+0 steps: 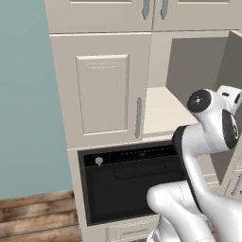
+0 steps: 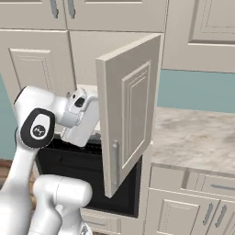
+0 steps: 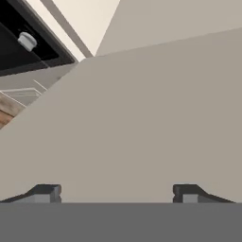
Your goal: Open the cabinet. Pick the bar soap and place it next to the sink. Then close the cabinet.
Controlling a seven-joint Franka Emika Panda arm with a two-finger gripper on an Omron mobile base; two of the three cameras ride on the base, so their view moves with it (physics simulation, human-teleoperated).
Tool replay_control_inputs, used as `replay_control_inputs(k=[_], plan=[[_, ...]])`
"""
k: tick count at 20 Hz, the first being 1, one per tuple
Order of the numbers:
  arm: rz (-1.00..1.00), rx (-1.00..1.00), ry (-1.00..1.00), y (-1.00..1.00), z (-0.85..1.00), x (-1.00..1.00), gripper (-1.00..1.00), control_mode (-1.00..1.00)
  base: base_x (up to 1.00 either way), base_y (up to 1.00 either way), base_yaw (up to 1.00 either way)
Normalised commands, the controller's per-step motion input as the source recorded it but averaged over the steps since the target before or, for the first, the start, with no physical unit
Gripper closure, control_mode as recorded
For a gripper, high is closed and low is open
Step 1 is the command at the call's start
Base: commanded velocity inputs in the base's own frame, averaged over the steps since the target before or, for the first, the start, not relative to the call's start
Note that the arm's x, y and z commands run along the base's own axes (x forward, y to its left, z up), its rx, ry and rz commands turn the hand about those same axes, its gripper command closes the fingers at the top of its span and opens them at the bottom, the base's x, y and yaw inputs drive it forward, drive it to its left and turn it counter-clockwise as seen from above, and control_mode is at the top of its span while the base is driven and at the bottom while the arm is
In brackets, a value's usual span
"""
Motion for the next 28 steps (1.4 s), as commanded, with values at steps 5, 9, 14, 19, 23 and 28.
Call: replay_control_inputs(k=[5, 9, 14, 19, 23, 28], plan=[[-0.05, 0.02, 0.00, -0.53, 0.04, -0.28, -1.00, -1.00, 0.00, 0.00, 0.00], [-0.02, 0.02, 0.00, -0.29, 0.00, -0.25, -1.00, -1.00, 0.00, 0.00, 0.00], [0.05, 0.02, 0.00, 0.14, -0.04, -0.24, -1.00, -1.00, 0.00, 0.00, 0.00], [0.22, 0.08, -0.03, 0.79, 0.00, -0.26, -1.00, -1.00, 0.00, 0.00, 0.00], [0.24, 0.16, 0.00, 0.95, 0.00, 0.00, -1.00, -1.00, 0.00, 0.00, 0.00], [0.28, 0.24, 0.00, 0.90, -0.07, 0.14, -1.00, -1.00, 0.00, 0.00, 0.00]])
